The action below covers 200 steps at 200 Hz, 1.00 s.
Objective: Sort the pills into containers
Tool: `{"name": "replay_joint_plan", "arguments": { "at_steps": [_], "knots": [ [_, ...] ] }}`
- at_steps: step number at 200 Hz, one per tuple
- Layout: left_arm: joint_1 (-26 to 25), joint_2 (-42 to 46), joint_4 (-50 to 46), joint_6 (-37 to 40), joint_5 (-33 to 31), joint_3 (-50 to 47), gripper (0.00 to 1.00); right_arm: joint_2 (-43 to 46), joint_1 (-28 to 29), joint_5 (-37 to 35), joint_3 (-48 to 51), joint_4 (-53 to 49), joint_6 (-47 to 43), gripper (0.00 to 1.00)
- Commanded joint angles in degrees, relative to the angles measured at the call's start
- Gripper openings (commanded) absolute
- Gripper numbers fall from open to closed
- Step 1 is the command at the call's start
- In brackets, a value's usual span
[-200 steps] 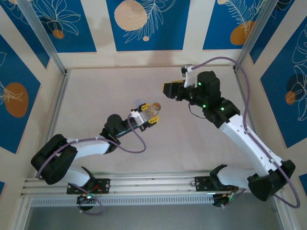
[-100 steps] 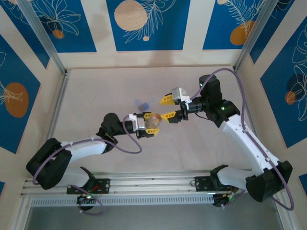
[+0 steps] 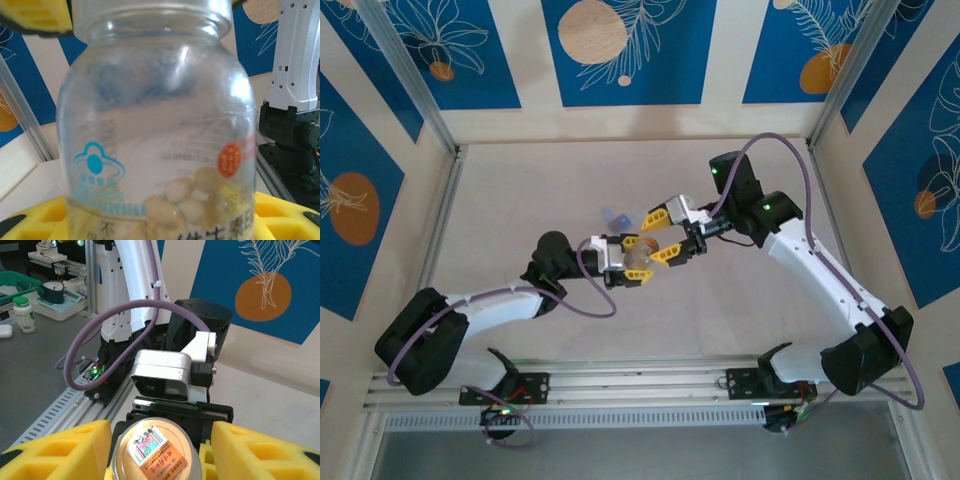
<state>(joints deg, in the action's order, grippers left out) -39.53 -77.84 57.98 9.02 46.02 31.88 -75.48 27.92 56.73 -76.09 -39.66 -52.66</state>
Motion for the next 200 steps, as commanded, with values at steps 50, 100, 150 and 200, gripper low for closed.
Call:
{"name": "replay_joint_plan", "arguments": {
  "at_steps": [50,100,150,200],
  "knots": [
    [0.4,-1.5,0.6,-0.7,2.2,3.2,0.0,-1.9,1.3,-3.8,-1.4,-3.9,-2.9,0.5],
    [0.5,-0.8,-3.5,2.1,-3.9,4.6,0.0,0.0,2.7,-11.6,4.3,5.5,9.5,0.31],
    [0.4,1.8,-6.7,6.4,-16.2,5.1,0.0,2.6,5.2,-31.3,13.9,20.4,33.8,0.3],
    [0.3,2.3,-2.8,6.4,-19.7,3.6,0.0,3.5,7.8,-47.4,17.1,24.6,51.9,0.3]
  ]
}}
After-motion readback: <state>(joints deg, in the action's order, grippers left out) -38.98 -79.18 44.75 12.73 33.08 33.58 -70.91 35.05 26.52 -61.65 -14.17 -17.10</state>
